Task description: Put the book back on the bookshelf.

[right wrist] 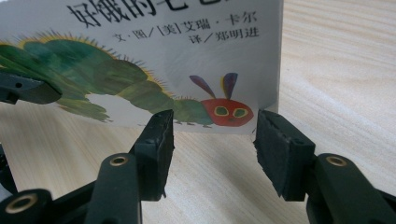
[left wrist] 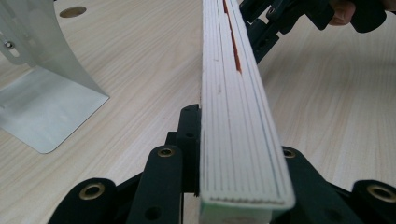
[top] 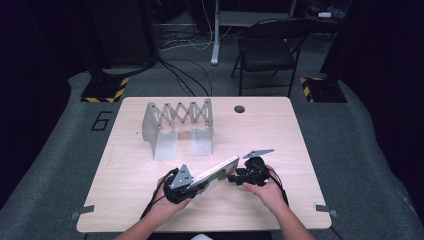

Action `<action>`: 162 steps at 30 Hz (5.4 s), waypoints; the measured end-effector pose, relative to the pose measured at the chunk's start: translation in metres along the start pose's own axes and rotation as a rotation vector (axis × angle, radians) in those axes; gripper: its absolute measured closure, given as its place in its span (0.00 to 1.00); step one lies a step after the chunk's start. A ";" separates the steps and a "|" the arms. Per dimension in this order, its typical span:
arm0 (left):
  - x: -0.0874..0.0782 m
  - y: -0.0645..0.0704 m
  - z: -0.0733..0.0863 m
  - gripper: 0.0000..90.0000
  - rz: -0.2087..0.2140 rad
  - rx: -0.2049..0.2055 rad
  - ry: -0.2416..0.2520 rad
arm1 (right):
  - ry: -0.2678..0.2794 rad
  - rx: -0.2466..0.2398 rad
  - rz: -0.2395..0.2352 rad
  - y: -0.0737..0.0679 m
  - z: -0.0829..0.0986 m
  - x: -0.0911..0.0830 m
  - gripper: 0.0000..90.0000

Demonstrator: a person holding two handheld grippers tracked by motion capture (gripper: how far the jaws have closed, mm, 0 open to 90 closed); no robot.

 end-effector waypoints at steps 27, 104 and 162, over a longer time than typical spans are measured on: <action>0.013 -0.008 -0.017 0.73 -0.016 -0.076 -0.038 | 0.007 0.023 0.020 0.007 0.000 0.000 0.52; -0.026 -0.024 -0.017 0.84 -0.090 -0.155 -0.043 | 0.020 0.035 0.014 0.012 0.000 -0.002 0.51; -0.115 -0.053 0.033 0.84 -0.553 -0.404 0.091 | -0.019 -0.097 -0.075 -0.015 -0.038 0.045 0.51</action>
Point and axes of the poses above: each handheld gripper's, and its own axes: x roughly forward along the jaws, z roughly out of its underside, y roughly to its right, the point moved 1 cm from there along x, roughly forward along the jaws, and after that the axes turned 9 degrees about z, right-handed, at the moved point
